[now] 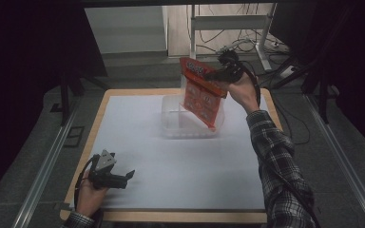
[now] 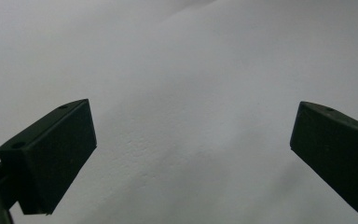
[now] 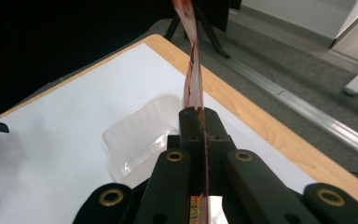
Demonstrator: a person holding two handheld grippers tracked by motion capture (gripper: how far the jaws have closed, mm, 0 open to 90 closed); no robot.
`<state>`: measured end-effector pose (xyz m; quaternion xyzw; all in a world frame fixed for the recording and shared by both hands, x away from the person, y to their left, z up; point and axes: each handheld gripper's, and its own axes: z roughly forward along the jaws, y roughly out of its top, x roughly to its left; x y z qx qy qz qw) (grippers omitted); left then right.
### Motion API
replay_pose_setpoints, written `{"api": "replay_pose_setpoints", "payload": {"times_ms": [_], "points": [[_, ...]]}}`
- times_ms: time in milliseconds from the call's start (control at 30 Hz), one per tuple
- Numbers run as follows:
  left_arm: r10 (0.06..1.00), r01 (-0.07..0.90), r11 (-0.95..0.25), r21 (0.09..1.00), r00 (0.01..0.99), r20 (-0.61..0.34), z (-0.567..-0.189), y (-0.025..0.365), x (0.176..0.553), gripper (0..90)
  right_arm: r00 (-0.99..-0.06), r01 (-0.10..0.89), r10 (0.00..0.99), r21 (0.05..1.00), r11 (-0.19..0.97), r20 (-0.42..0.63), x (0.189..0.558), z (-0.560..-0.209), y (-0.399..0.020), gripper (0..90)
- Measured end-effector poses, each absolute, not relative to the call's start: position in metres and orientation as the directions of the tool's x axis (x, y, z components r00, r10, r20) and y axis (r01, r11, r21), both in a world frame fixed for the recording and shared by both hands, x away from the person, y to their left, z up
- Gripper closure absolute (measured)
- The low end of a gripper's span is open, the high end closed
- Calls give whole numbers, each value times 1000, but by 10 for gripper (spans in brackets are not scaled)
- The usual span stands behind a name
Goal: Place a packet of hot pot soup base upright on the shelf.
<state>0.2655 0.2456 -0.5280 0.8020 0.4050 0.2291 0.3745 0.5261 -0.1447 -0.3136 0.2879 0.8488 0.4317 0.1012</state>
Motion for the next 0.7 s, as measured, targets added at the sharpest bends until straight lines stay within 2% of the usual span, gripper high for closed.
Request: {"api": "replay_pose_setpoints", "payload": {"times_ms": [433, 700], "points": [[818, 478, -399, 783, 571, 68, -529, 244, 266, 0, -765, 459, 634, 789, 408, 117, 545, -341, -158, 889], [815, 478, -407, 778, 575, 72, -529, 243, 266, 0, -718, 462, 694, 782, 418, 53, 554, -353, -161, 887]]}}
